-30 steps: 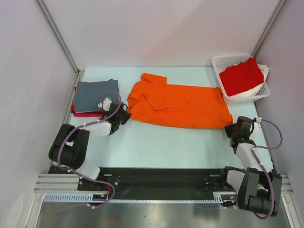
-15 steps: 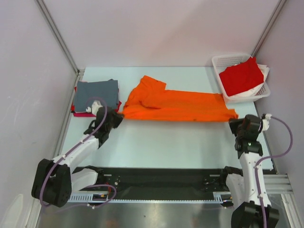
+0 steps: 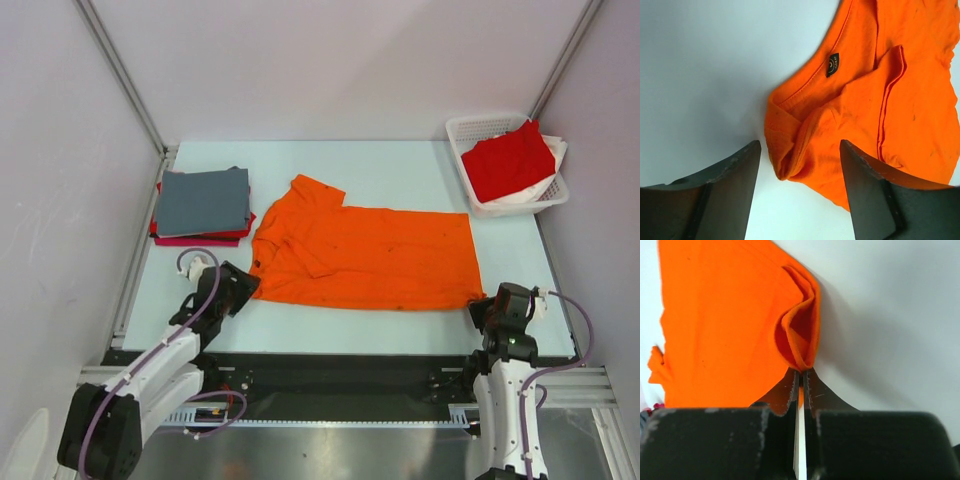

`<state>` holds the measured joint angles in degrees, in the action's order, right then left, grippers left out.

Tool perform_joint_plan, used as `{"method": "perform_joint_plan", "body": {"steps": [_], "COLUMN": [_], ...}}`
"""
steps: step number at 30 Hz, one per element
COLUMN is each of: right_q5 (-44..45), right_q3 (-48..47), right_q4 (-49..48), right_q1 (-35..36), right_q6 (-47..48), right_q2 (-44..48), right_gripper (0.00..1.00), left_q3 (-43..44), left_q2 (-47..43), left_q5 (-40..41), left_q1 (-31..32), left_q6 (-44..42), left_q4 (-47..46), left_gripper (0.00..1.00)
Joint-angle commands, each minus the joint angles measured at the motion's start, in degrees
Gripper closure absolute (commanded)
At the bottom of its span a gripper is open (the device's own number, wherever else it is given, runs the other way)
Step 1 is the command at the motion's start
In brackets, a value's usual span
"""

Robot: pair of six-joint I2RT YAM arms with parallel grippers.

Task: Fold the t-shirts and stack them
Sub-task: Fold the tshirt

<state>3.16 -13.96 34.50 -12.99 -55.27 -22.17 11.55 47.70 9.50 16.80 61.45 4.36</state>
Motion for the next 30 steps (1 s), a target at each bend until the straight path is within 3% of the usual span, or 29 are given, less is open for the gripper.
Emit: {"method": "perform_joint_plan", "body": {"steps": [1, 9, 17, 20, 21, 24, 30], "right_q5": [0.8, 1.0, 0.4, -0.1, -0.2, -0.4, 0.2], "right_q3": [0.2, -0.4, -0.4, -0.4, -0.5, -1.4, -7.8], "right_q4": [1.2, 0.0, -1.8, -2.8, -2.9, -3.6, -8.5], "right_q1": [-0.2, -0.2, -0.2, -0.2, -0.2, -0.1, -0.1], "right_q6": [0.7, 1.3, 1.0, 1.0, 1.1, 1.2, 0.2], "right_q2": [0.2, -1.2, -2.7, -3.2, -3.3, -3.8, -9.2], "right_gripper": [1.00, 1.00, 1.00, 1.00, 1.00, 1.00, 1.00], "left_q3": [-0.2, -3.2, -3.4, -2.8, -2.2, 0.6, 12.2], "left_q2": [-2.5, -8.2, 0.5, 5.4, 6.9, 11.3, 11.6], "left_q5": [0.8, -1.7, -0.1, 1.2, 1.0, 0.5, 1.3], "left_q1": [-0.4, 1.5, 4.3, 4.3, 4.3, 4.3, 2.7], "left_q6": [-2.4, -0.4, 1.7, 1.2, 1.2, 0.7, -0.5], "left_q4": [2.8, 4.6, -3.6, -8.1, -9.0, -10.5, -4.8], "left_gripper": [0.30, 0.30, 0.34, 0.51, 0.69, 1.00, 1.00]}}
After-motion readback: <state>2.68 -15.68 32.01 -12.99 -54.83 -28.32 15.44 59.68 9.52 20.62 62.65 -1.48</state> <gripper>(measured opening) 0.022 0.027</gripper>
